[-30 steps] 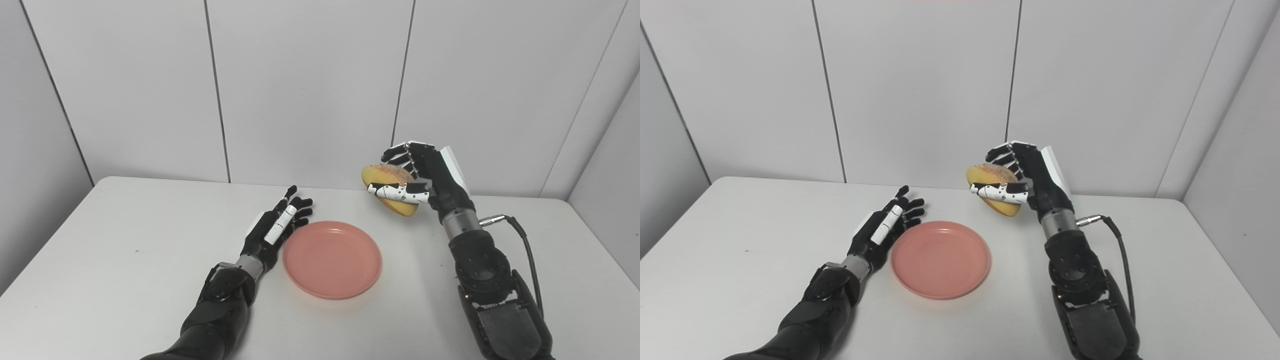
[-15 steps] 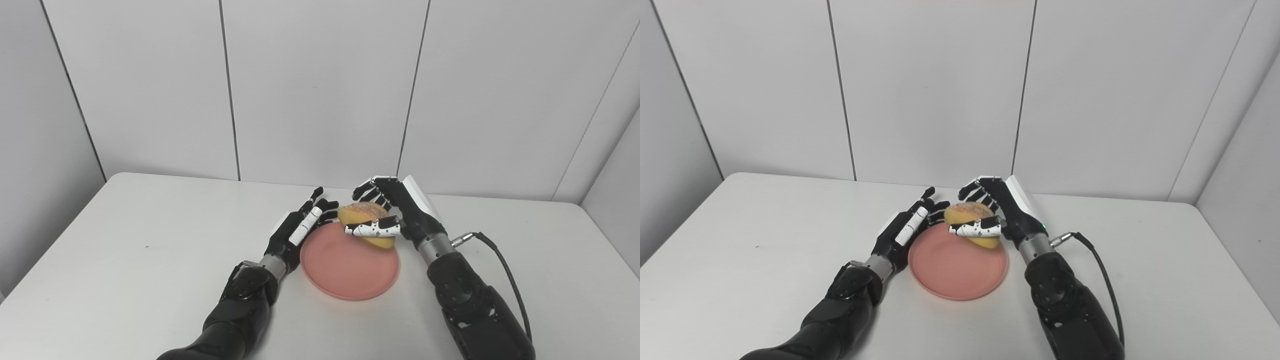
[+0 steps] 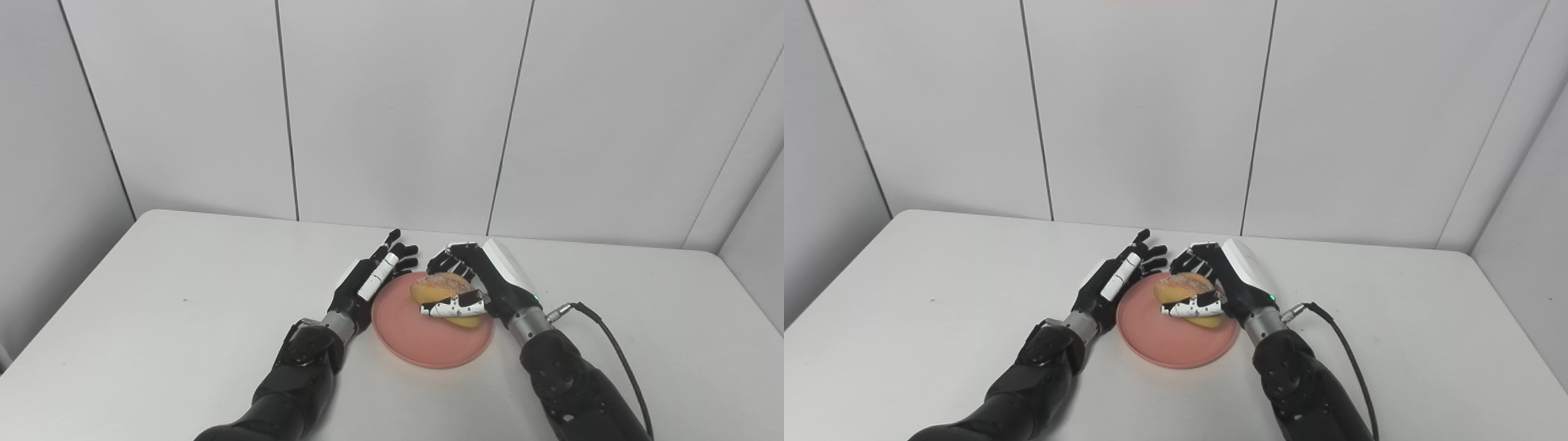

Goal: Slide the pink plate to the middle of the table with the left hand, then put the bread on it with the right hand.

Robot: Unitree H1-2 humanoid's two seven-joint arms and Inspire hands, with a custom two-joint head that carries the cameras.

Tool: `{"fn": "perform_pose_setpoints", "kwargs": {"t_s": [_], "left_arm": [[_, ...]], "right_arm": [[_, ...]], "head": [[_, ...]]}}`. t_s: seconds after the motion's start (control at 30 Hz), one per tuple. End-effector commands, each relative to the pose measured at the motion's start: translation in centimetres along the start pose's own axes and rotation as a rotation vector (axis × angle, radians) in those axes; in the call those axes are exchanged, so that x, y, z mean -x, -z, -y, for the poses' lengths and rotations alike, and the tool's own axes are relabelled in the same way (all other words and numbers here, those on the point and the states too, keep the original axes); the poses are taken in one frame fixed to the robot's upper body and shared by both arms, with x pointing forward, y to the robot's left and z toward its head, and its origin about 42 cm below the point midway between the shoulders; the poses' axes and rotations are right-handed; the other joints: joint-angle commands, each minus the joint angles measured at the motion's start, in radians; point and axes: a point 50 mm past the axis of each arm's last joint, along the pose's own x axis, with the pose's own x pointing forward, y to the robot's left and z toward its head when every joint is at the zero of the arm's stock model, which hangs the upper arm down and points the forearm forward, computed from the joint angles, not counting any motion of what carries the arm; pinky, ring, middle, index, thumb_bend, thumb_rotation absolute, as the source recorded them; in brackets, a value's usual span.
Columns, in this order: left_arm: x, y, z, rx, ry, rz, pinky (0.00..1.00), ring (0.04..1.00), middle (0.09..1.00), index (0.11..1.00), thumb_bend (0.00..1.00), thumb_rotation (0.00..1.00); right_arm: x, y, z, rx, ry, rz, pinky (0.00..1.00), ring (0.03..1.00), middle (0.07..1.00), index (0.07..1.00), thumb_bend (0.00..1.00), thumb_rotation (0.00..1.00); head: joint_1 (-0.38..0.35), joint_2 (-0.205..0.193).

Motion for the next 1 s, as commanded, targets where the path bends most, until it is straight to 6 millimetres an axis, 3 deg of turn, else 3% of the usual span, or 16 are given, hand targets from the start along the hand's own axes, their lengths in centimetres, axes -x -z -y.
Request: {"fn": "perform_pose_setpoints", "kwargs": {"t_s": [0.0, 0.53, 0.87, 0.97], "left_arm": [[0.7, 1.9, 1.0, 0.023, 0.02, -0.081, 0.88, 0.867, 0.883, 1.0, 0.86, 0.77], [0.6, 1.9, 1.0, 0.019, 0.021, -0.085, 0.85, 0.86, 0.868, 1.0, 0.88, 0.83], [0.7, 1.9, 0.9, 0.009, 0.023, -0.091, 0.87, 0.889, 0.909, 1.0, 0.89, 0.83], [0.8, 2.1, 1.0, 0.02, 0.023, -0.094, 0.88, 0.895, 0.901, 1.0, 0.88, 0.82]], "right_arm": [[-1.2, -1.6, 1.7, 0.018, 0.029, 0.098, 0.34, 0.414, 0.495, 0.474, 0.53, 0.0], [-0.9, -0.5, 0.8, 0.111, 0.004, 0.144, 0.36, 0.421, 0.492, 0.478, 0.53, 0.0], [-0.8, -0.3, 0.3, 0.158, 0.012, 0.168, 0.32, 0.394, 0.474, 0.494, 0.53, 0.0], [-0.7, -0.4, 0.2, 0.174, 0.02, 0.171, 0.35, 0.42, 0.473, 0.497, 0.53, 0.0]], "head": [[0.001, 0.0], [0.003, 0.005], [0.001, 0.006], [0.001, 0.007]]}}
